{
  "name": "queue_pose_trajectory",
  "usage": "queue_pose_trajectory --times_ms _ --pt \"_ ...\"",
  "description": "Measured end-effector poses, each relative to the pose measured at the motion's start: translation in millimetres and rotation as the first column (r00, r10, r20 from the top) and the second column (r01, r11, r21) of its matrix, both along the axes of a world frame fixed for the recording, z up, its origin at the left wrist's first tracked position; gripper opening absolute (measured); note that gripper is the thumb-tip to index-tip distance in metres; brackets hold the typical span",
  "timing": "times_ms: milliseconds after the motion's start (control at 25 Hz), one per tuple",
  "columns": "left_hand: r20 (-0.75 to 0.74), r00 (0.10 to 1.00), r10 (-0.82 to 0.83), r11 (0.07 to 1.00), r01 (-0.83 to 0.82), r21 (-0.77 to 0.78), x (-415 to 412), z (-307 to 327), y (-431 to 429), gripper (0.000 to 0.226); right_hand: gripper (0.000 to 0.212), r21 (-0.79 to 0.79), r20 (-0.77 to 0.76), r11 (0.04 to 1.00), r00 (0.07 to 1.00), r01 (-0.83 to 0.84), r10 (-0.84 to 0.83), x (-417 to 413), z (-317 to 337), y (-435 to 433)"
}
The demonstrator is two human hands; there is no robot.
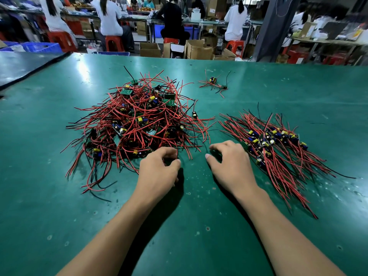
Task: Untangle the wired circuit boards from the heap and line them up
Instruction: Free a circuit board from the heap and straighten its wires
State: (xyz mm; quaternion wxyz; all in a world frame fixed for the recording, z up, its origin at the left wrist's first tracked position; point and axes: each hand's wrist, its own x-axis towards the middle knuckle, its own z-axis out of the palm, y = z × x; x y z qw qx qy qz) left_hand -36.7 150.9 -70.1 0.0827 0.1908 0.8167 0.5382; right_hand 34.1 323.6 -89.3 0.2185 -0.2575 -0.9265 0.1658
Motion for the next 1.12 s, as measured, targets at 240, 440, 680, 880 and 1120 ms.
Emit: queue_pose_trajectory --times_ms 240,440,680,880,1120 --pt "-0.042 0.999 -0.010 0.999 0.009 -0.041 5 2 0 0.017 0.026 -0.193 -0.212 0.981 0.976 0.006 -0.047 -18 -2 10" --pt "-0.053 0.998 -0.032 0.999 0.030 -0.038 3 1 -2 0.013 0.043 -0.176 0.004 0.954 0.970 0.241 -0.244 -53 7 17" --pt "-0.094 0.995 -0.029 1.000 0.028 -0.011 -1 -1 0 0.009 0.020 -0.106 0.100 0.972 0.975 0.207 -0.197 -53 17 1" --pt "-0.188 0.982 -0.025 1.000 0.023 -0.014 2 -5 5 0.007 0.008 -0.157 0.193 0.988 0.981 0.013 0.018 5 24 -28" --pt "-0.337 0.932 -0.135 0.985 0.090 -0.146 7 -9 7 0.016 0.021 -0.679 0.170 0.717 0.915 -0.160 0.365 26 45 -18"
